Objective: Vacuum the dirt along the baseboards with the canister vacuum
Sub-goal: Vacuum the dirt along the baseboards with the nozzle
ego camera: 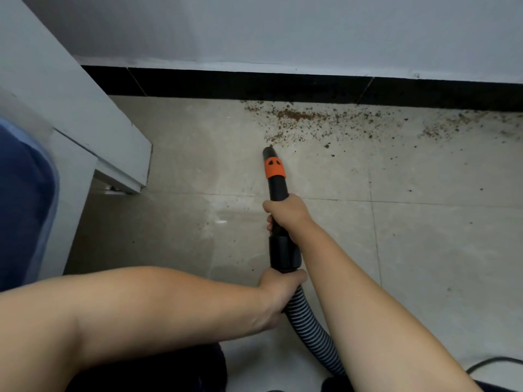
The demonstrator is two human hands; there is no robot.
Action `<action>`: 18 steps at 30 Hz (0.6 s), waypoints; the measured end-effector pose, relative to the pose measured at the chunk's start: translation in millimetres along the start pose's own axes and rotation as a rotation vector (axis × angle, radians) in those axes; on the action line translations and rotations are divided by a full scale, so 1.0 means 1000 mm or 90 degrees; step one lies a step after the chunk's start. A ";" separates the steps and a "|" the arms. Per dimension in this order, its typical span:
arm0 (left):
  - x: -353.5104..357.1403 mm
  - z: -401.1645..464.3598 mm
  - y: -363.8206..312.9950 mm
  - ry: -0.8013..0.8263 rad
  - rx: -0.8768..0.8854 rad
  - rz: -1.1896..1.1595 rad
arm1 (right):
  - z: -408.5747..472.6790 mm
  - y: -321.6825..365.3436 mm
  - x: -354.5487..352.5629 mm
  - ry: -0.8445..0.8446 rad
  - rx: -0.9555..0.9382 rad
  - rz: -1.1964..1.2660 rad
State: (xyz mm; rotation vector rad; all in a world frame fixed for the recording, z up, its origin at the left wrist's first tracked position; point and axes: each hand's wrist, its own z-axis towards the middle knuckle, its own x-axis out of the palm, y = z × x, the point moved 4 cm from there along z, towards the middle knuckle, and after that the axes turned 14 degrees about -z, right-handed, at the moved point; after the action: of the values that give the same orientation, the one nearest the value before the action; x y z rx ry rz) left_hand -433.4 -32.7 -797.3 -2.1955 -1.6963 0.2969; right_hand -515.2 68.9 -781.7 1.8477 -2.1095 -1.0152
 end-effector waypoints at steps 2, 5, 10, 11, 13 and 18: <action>0.011 0.001 0.002 0.035 0.008 0.006 | 0.000 -0.008 -0.014 -0.036 0.017 0.029; 0.038 0.001 0.012 0.086 0.008 0.046 | -0.001 -0.027 -0.046 -0.088 0.047 0.074; 0.080 -0.005 0.013 0.123 -0.007 0.073 | 0.000 -0.044 -0.093 -0.146 0.076 0.092; 0.084 -0.004 0.012 0.123 -0.005 0.074 | 0.001 -0.044 -0.098 -0.150 0.076 0.098; 0.086 -0.001 0.009 0.117 -0.003 0.067 | 0.005 -0.041 -0.100 -0.149 0.072 0.104; 0.068 0.004 0.001 0.084 0.003 0.017 | 0.014 -0.026 -0.077 -0.111 0.043 0.071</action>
State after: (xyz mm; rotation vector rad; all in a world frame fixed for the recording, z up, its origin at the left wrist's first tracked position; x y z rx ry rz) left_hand -416.3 33.3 -798.6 -2.1843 -1.5959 0.1577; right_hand -484.4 145.3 -783.3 1.7036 -2.3436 -1.1295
